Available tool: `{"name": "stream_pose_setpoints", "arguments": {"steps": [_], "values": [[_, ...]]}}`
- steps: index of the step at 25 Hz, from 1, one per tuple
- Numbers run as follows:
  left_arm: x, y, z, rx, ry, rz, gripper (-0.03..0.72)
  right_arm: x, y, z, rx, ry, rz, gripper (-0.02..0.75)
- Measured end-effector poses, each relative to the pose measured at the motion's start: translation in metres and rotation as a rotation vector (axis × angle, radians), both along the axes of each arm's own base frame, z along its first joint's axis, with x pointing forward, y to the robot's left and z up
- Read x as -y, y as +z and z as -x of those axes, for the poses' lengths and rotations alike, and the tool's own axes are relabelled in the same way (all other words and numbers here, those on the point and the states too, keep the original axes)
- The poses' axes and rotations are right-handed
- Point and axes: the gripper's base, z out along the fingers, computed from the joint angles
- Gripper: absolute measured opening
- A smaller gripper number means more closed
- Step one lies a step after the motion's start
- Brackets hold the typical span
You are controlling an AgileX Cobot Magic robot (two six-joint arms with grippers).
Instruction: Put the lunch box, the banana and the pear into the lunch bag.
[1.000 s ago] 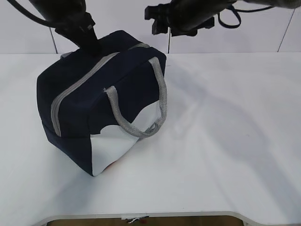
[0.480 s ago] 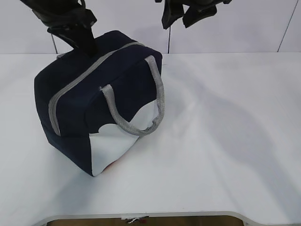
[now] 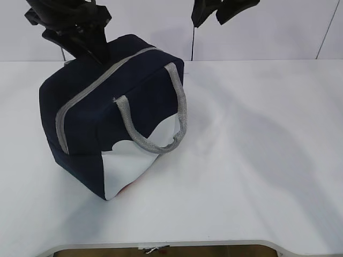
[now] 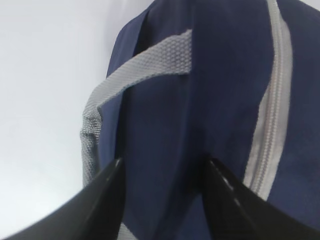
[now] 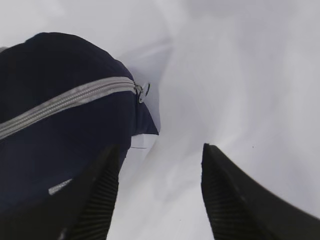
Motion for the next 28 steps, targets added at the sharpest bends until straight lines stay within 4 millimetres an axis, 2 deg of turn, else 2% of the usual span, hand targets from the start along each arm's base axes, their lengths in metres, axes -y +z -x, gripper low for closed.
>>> {"name": "stream_pose_setpoints", "arguments": {"steps": [3, 9, 16, 19, 23, 28], "values": [[-0.001, 0.007, 0.003, 0.015, 0.004, 0.008, 0.386, 0.0, 0.006, 0.005, 0.002, 0.007, -0.026, 0.435], [-0.012, 0.039, 0.021, 0.107, 0.01, 0.001, 0.393, 0.006, 0.019, 0.026, -0.001, 0.014, -0.043, 0.435], [-0.03, 0.088, 0.056, 0.239, 0.019, 0.011, 0.392, 0.022, 0.04, 0.069, 0.018, 0.02, -0.046, 0.434], [-0.041, 0.101, 0.079, 0.28, 0.027, -0.005, 0.393, 0.031, 0.043, 0.091, 0.01, 0.019, -0.043, 0.43], [-0.057, 0.105, 0.115, 0.289, 0.031, -0.021, 0.392, 0.045, 0.041, 0.125, -0.006, 0.021, -0.034, 0.419], [-0.081, 0.113, 0.173, 0.338, 0.035, -0.009, 0.392, 0.064, 0.034, 0.168, -0.015, 0.016, -0.005, 0.415]]}}
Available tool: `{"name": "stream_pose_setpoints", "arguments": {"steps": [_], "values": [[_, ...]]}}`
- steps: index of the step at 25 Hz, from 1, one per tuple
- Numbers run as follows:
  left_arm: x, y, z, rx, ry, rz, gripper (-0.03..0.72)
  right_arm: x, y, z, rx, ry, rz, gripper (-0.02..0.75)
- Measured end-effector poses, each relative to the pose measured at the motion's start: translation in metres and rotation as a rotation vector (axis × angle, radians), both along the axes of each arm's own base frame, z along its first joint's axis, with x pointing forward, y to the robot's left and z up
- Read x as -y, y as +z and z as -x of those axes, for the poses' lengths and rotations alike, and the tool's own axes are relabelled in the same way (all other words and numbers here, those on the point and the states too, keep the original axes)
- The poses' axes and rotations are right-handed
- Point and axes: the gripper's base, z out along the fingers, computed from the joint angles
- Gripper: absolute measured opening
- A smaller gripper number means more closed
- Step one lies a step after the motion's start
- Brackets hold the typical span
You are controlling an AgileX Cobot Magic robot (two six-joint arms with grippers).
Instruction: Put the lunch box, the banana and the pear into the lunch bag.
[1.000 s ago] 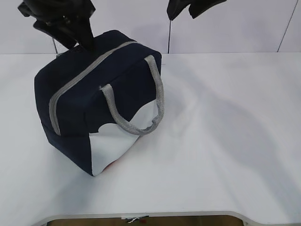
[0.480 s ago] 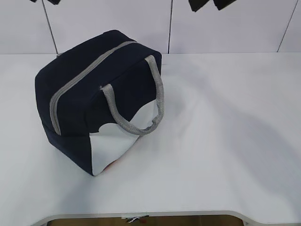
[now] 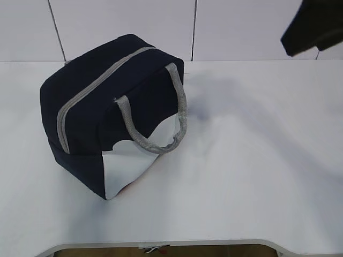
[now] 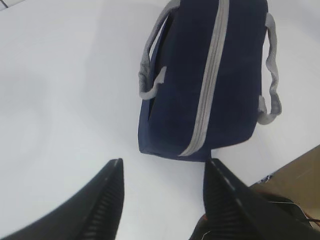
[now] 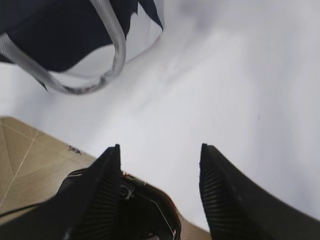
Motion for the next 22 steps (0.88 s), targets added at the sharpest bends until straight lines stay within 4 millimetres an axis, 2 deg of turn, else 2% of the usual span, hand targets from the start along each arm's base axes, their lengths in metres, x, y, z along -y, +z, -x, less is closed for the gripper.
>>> {"name": "stream_pose_setpoints", "arguments": {"steps": [7, 12, 19, 22], "values": [[-0.03, 0.005, 0.073, 0.109, 0.003, 0.035, 0.392, 0.019, -0.012, 0.048, -0.002, 0.001, 0.005, 0.414], [-0.051, 0.001, 0.127, 0.203, 0.005, 0.07, 0.392, 0.032, -0.019, 0.079, 0.021, 0.001, -0.004, 0.414], [-0.074, -0.024, 0.189, 0.302, -0.007, 0.13, 0.392, 0.053, -0.025, 0.134, 0.112, 0.0, -0.038, 0.413], [-0.08, -0.036, 0.21, 0.337, -0.021, 0.165, 0.388, 0.064, -0.028, 0.163, 0.177, 0.0, -0.063, 0.412]]}}
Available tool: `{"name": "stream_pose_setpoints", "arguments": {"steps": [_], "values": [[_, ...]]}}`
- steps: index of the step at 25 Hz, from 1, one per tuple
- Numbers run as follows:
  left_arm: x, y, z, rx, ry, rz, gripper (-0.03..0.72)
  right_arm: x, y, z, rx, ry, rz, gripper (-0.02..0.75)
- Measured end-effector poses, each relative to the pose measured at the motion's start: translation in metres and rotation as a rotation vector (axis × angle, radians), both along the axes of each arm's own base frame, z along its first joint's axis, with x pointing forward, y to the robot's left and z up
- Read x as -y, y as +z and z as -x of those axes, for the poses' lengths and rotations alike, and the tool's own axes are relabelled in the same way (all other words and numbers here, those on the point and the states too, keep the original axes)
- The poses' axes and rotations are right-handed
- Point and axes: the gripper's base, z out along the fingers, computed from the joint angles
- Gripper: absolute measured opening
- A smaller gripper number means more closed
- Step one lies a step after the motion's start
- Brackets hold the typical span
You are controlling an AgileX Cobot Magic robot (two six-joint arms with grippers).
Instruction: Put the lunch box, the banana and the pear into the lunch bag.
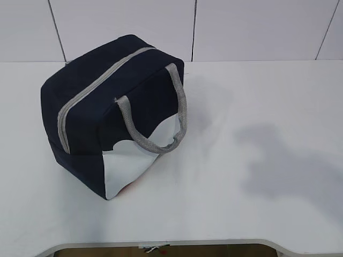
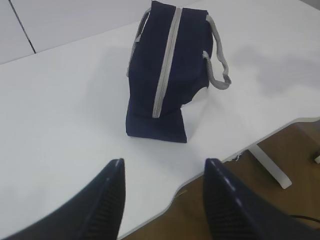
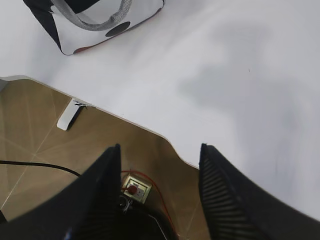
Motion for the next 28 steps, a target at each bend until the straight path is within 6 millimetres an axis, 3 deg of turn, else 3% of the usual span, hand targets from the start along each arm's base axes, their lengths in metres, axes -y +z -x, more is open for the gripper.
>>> {"name": "stream_pose_setpoints", "arguments": {"steps": [8, 15, 18, 23, 28], "values": [[-0.005, -0.039, 0.022, -0.002, -0.029, 0.029, 0.334, 0.022, -0.022, 0.057, 0.142, 0.002, -0.054, 0.399], [-0.008, -0.082, 0.031, 0.013, -0.047, -0.002, 0.247, 0.034, -0.063, 0.086, 0.214, 0.001, -0.083, 0.395], [-0.01, -0.1, 0.031, 0.027, -0.04, -0.009, 0.239, 0.036, -0.081, 0.091, 0.259, -0.007, -0.096, 0.395], [-0.004, -0.125, 0.014, -0.031, -0.03, -0.037, 0.239, 0.037, -0.106, 0.088, 0.259, -0.017, -0.086, 0.395], [-0.001, -0.134, 0.005, -0.019, -0.021, -0.033, 0.239, 0.034, -0.117, 0.081, 0.244, -0.023, -0.086, 0.394]]}}
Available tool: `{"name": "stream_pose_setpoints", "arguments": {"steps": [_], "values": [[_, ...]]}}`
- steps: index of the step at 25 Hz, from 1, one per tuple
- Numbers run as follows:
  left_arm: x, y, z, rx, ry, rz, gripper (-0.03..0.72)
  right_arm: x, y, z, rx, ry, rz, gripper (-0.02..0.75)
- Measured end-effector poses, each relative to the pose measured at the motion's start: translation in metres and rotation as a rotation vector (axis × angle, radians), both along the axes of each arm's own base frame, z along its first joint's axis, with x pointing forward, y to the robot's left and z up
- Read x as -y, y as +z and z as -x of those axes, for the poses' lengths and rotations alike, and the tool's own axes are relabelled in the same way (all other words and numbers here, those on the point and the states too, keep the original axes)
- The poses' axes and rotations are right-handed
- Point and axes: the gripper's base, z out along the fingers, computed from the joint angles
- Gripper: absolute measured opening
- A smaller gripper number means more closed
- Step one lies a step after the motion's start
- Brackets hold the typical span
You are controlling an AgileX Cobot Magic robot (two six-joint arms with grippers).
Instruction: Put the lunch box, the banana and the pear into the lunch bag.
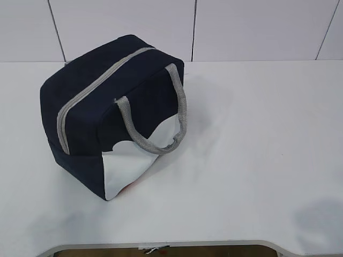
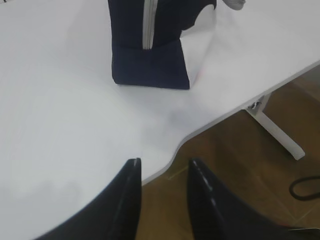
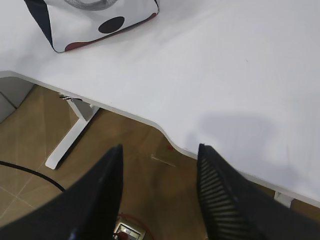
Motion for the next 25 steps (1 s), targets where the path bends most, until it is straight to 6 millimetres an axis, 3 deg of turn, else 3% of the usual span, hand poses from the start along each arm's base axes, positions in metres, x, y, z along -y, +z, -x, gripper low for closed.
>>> {"name": "stream_pose_setpoints", "arguments": {"steps": [17, 25], "values": [[-0.012, 0.001, -0.006, 0.047, 0.132, -0.089, 0.236, 0.005, 0.001, -0.003, 0.039, -0.025, 0.06, 0.393], [-0.006, 0.001, -0.004, 0.027, 0.343, -0.059, 0.235, 0.007, 0.001, -0.004, 0.05, -0.081, 0.095, 0.393]]}}
